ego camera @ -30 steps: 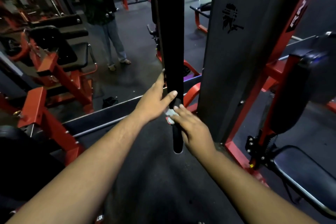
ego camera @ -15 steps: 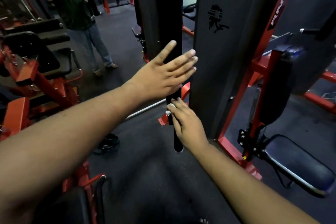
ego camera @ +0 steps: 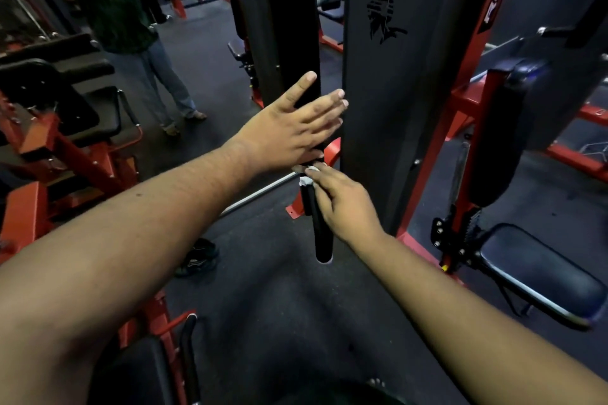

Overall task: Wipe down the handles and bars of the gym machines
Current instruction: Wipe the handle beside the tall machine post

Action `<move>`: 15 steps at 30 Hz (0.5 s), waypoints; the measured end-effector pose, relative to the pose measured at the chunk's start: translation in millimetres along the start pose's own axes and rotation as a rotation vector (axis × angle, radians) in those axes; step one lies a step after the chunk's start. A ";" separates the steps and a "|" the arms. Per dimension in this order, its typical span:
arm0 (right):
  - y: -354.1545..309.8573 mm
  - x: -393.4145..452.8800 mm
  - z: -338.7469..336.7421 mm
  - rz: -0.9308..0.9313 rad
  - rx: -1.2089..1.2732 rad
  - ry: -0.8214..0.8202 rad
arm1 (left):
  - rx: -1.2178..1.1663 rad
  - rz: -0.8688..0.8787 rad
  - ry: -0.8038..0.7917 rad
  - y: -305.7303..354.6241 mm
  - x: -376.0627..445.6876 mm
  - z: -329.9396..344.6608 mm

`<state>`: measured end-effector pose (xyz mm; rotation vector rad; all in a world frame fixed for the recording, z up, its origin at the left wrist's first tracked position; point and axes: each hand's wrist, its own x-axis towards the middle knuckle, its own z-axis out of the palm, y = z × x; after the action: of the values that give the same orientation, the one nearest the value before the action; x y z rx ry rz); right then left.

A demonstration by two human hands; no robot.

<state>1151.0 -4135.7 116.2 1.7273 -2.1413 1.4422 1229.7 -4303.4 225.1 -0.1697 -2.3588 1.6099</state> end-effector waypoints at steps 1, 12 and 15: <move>-0.6 -2.1 4.5 -0.011 -0.016 -0.019 | -0.002 0.002 -0.002 0.1 0.7 0.0; 27.1 -121.0 34.1 0.233 0.305 0.190 | 0.012 -0.050 -0.027 4.6 1.6 -3.2; 14.9 -92.1 16.7 0.317 0.390 0.298 | 0.025 -0.064 -0.052 4.9 2.3 -5.4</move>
<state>1182.6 -4078.4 47.7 1.1773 -2.1419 2.1631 1228.8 -4296.2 222.8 -0.0477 -2.3560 1.6319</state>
